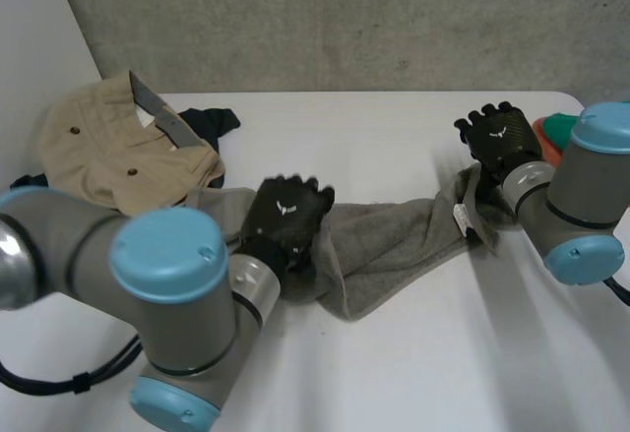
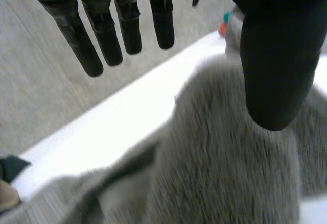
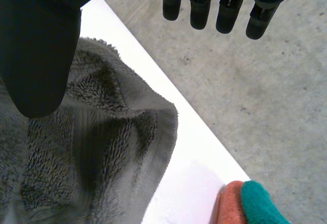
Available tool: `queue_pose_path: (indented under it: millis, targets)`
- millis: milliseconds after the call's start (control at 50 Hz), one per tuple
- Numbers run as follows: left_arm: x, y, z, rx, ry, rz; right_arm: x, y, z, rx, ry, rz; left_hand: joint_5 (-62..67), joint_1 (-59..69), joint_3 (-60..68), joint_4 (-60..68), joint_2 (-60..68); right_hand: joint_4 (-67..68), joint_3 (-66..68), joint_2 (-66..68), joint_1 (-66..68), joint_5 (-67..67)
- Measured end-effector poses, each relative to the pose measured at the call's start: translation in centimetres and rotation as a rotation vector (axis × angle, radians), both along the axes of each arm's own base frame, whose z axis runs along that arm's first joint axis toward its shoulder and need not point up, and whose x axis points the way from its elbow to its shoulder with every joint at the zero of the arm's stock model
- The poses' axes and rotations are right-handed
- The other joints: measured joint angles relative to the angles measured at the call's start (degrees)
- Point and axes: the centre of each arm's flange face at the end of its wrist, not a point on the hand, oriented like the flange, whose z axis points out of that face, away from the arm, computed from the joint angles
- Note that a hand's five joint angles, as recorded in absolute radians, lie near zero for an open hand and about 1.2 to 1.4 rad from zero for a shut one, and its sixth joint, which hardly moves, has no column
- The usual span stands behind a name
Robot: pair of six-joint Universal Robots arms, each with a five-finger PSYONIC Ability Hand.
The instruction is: Fold the laundry.
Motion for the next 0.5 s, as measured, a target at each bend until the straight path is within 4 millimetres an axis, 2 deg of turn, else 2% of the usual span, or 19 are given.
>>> queue_pose_path:
  millis: [100,180,240,300,360,400,440,500]
  targets:
    - [1.0,0.1,5.5,-0.076,0.059,0.007,-0.7,1.3,2.5,-0.025,-0.01,-0.003,-4.3,-2.3,-4.6,-4.4,-3.8,-0.8,-0.5,-0.1,0.0,-0.2]
    - [2.0,-0.6,8.6,-0.153,0.068,0.005,-1.7,2.8,4.4,-0.033,-0.01,-0.002,-4.3,-2.3,-4.6,-4.4,-3.8,-0.8,-0.5,-0.1,0.0,-0.2]
    - [2.3,-1.4,9.8,-0.221,0.028,-0.035,-2.4,4.3,5.4,-0.009,-0.001,0.014,-4.3,-2.3,-4.6,-4.4,-3.8,-0.8,-0.5,-0.1,0.0,-0.2]
    - [2.4,-2.1,10.0,-0.273,-0.031,-0.095,-2.9,5.8,5.8,0.035,0.011,0.038,-4.3,-2.3,-4.6,-4.4,-3.8,-0.8,-0.5,-0.1,0.0,-0.2]
    - [2.4,-3.1,9.4,-0.315,-0.11,-0.183,-3.6,7.8,6.0,0.11,0.036,0.063,-4.0,-2.3,-4.5,-4.1,-3.8,-0.8,-0.5,-0.1,0.0,-0.2]
    - [2.3,-3.8,8.7,-0.316,-0.148,-0.23,-4.0,8.8,5.9,0.151,0.052,0.073,-3.6,-2.2,-4.4,-3.8,-3.7,-0.8,-0.5,-0.1,0.0,-0.2]
    - [2.2,-4.8,7.1,-0.286,-0.195,-0.295,-4.7,10.3,5.6,0.217,0.079,0.085,-1.6,-1.5,-3.1,-2.1,-2.3,-0.8,-0.5,-0.1,0.0,-0.2]
    - [1.9,-5.7,5.2,-0.224,-0.226,-0.348,-5.1,11.5,5.1,0.262,0.103,0.093,0.8,0.4,-0.6,0.3,0.0,-0.8,-0.5,-0.1,0.0,-0.2]
